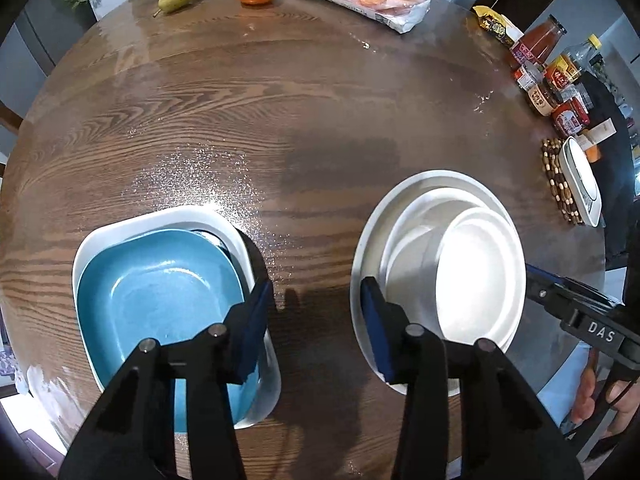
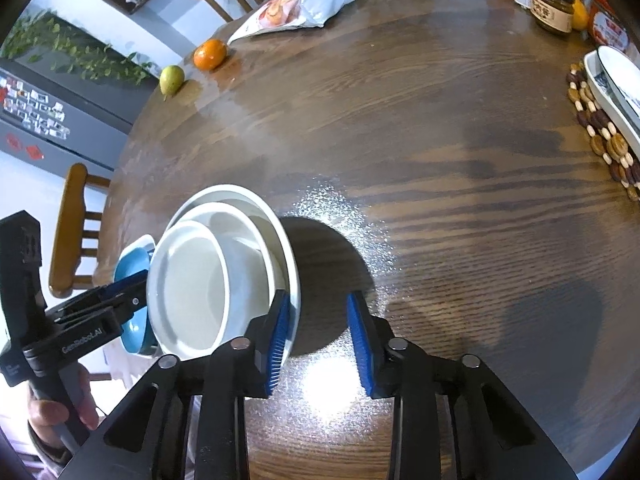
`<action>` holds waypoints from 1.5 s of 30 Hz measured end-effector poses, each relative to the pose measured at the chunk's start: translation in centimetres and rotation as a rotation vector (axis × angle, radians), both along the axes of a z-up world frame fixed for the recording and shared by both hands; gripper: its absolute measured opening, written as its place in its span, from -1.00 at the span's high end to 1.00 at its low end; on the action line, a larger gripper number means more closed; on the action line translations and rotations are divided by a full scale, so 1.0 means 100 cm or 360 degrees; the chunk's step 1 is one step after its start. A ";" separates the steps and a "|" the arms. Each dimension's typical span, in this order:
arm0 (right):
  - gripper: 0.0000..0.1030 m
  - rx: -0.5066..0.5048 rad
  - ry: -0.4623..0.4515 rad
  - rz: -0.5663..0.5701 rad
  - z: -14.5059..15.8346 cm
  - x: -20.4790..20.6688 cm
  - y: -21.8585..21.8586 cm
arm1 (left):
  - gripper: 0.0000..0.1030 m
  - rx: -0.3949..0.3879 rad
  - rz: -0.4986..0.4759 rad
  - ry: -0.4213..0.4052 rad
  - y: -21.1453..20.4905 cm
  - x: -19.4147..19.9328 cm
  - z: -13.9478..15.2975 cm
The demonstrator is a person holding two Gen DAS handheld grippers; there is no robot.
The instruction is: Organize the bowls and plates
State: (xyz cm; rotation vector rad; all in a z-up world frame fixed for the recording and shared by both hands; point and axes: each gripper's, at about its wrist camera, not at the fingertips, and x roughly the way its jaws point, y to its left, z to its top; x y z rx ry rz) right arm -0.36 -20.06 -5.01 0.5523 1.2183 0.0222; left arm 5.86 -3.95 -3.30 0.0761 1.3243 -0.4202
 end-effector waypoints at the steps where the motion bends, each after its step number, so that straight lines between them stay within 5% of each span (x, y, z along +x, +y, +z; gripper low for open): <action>1: 0.44 -0.0001 0.0007 0.0007 -0.001 0.002 0.002 | 0.20 0.0006 -0.0010 -0.0002 -0.001 0.000 0.000; 12: 0.76 0.0026 -0.0025 0.0022 0.000 0.005 0.006 | 0.57 -0.0054 -0.0038 -0.0001 -0.004 -0.002 0.000; 20: 0.79 0.0063 -0.0062 0.0011 -0.001 0.002 0.005 | 0.63 -0.0006 -0.0030 -0.0120 -0.010 -0.009 0.002; 29: 0.81 0.0012 -0.0091 0.0026 0.002 0.003 0.011 | 0.97 0.0014 -0.0055 -0.0221 -0.017 -0.017 0.003; 45: 0.81 -0.0071 -0.0074 0.0035 0.004 0.007 0.014 | 0.98 0.0020 -0.0052 -0.0273 -0.017 -0.020 0.002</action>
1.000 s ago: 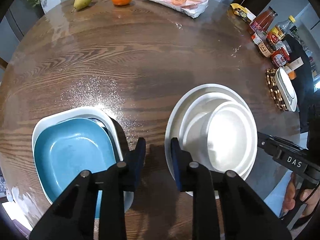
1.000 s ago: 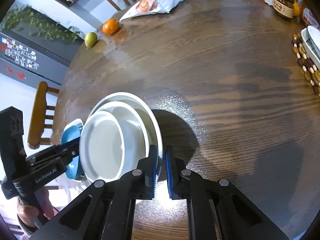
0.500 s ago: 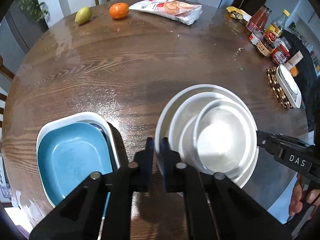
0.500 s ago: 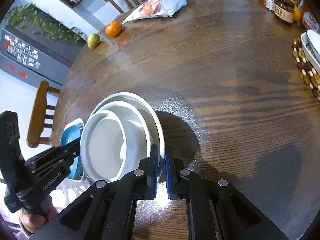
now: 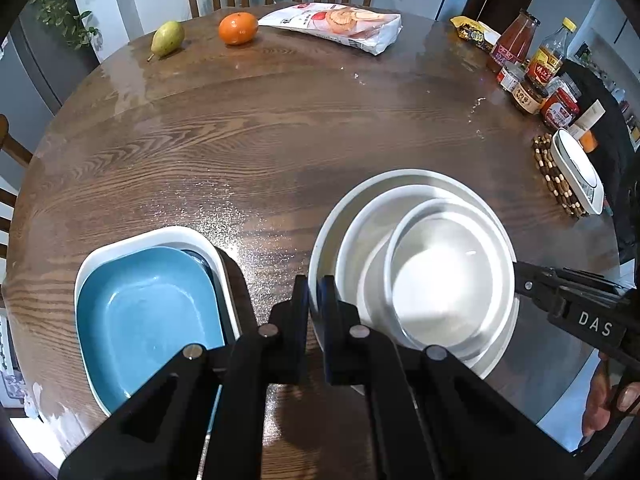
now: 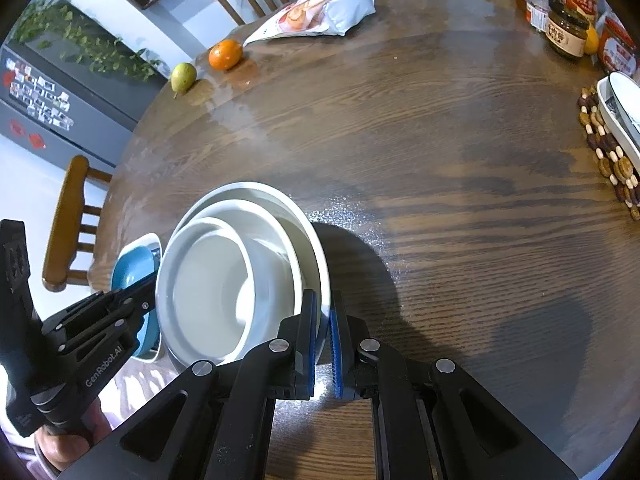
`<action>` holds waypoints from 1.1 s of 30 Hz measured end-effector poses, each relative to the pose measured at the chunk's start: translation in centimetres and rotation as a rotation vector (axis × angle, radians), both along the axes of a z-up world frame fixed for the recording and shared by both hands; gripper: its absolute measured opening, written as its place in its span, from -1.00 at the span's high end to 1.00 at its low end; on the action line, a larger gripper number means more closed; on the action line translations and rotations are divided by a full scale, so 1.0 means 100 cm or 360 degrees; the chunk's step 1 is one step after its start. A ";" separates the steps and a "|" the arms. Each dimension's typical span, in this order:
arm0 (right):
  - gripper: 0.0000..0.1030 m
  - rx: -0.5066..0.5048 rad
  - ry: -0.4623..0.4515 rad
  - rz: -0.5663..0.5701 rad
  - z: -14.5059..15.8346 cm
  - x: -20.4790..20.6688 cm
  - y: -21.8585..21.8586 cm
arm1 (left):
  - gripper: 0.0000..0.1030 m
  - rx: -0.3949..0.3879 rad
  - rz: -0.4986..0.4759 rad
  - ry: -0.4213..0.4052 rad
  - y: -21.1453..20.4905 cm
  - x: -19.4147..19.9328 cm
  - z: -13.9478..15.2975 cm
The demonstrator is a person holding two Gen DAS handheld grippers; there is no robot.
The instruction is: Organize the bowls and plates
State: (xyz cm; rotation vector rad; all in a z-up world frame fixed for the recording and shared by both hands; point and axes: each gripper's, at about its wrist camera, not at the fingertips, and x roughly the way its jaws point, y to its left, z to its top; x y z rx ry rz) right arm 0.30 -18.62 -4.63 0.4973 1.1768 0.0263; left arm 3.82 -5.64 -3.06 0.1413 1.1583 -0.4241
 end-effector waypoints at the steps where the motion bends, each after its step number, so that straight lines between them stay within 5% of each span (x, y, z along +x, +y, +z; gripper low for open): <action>1: 0.81 -0.0002 0.0000 0.0002 0.000 0.000 0.000 | 0.98 0.0001 0.0000 -0.0001 0.000 0.000 0.000; 33: 0.81 -0.0027 -0.0064 0.0009 0.015 -0.007 0.000 | 0.98 -0.0015 0.0015 -0.0064 0.005 -0.005 0.013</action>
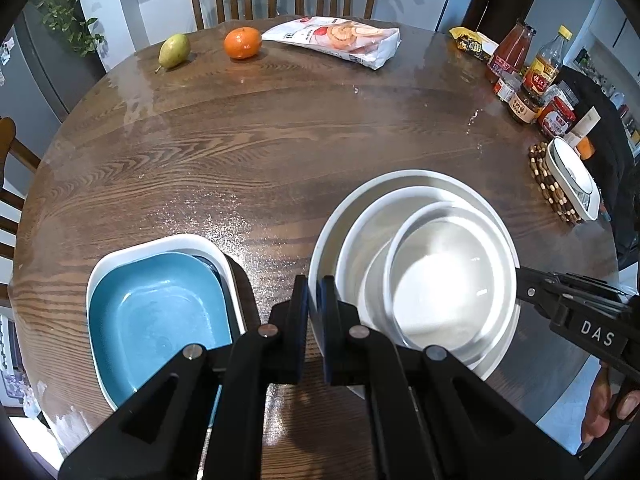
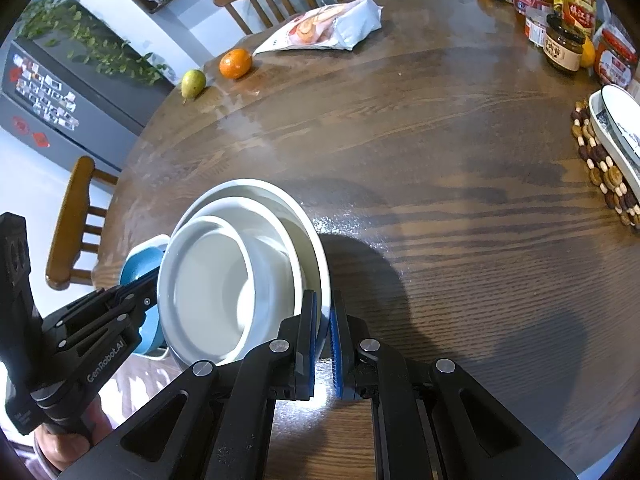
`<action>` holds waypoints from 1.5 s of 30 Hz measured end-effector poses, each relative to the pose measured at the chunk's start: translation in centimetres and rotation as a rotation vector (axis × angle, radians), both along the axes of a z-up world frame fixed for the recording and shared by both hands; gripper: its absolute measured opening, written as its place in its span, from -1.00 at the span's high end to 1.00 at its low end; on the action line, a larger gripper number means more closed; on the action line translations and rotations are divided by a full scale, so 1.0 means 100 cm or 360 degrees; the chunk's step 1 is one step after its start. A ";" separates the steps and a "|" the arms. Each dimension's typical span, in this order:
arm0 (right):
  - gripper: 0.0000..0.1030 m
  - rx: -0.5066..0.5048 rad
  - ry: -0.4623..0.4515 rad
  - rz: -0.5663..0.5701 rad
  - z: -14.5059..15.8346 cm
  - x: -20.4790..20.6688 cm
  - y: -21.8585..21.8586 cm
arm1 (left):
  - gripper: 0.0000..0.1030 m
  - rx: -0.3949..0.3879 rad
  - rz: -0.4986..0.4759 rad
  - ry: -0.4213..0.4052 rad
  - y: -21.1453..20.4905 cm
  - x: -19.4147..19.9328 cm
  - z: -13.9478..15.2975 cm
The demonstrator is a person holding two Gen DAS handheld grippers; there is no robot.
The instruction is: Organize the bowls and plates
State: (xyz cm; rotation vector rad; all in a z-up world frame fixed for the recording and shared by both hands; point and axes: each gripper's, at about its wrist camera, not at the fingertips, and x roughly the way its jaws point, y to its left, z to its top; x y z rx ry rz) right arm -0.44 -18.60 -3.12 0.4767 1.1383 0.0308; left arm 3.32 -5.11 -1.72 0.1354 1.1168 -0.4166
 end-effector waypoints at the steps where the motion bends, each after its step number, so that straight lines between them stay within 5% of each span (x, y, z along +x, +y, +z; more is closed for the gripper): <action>1: 0.81 -0.0002 -0.0005 0.0001 0.001 0.000 0.000 | 0.98 -0.0002 0.0002 -0.0005 0.000 -0.001 0.001; 45: 0.81 -0.0052 -0.0096 0.0098 0.031 0.000 0.024 | 0.98 -0.0039 0.0099 -0.0108 0.036 -0.007 0.026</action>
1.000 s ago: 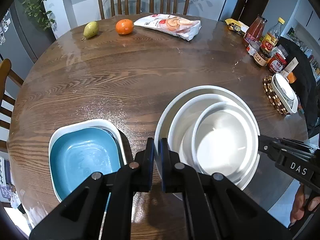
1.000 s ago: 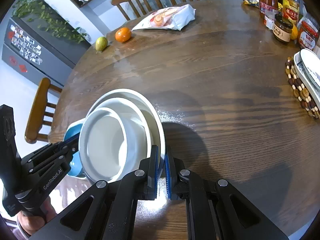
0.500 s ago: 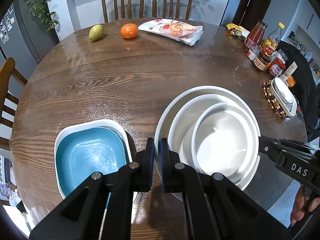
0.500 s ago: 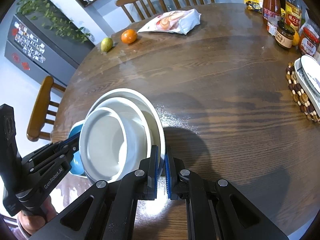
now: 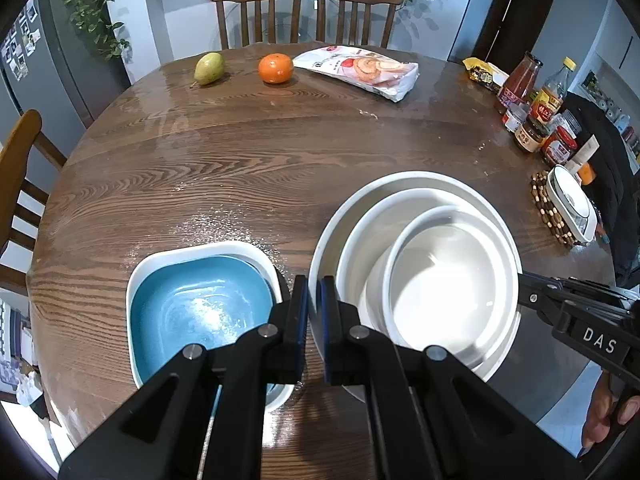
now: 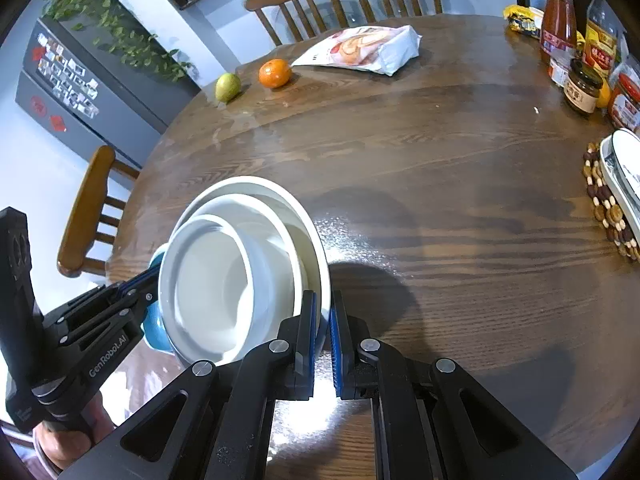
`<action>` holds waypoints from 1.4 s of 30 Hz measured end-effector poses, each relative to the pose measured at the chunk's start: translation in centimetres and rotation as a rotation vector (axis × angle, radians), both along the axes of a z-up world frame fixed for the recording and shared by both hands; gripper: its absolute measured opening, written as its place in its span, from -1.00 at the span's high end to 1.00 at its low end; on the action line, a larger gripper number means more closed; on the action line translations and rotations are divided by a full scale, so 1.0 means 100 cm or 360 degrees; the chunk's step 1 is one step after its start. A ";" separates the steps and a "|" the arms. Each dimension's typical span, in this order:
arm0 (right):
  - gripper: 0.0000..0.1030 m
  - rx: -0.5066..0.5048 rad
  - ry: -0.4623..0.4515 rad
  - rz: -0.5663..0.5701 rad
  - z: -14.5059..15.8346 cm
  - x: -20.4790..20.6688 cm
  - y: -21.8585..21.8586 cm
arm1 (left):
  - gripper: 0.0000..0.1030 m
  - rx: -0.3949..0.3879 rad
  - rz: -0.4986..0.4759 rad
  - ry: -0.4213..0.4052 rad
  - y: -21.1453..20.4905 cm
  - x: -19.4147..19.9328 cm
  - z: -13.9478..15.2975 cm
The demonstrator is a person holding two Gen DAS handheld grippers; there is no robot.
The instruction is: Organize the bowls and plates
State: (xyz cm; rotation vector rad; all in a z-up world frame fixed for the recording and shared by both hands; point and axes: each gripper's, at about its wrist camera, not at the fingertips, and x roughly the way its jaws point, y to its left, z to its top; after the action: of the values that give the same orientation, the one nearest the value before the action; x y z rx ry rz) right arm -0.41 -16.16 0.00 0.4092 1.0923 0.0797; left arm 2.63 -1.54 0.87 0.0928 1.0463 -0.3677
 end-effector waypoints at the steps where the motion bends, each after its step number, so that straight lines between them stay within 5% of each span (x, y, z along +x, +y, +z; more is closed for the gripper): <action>1: 0.81 -0.0002 0.0000 0.0005 0.000 0.000 0.001 | 0.98 -0.0001 0.0004 0.0000 0.001 0.000 0.000; 42: 0.81 -0.0031 -0.0017 0.0197 0.007 0.020 0.062 | 0.98 -0.0025 0.0196 -0.0019 0.067 0.001 0.007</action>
State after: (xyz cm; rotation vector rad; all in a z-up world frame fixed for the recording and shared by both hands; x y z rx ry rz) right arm 1.58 -9.96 0.72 0.3235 1.1066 0.1803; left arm 2.77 5.19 1.55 0.0164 1.0318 -0.2636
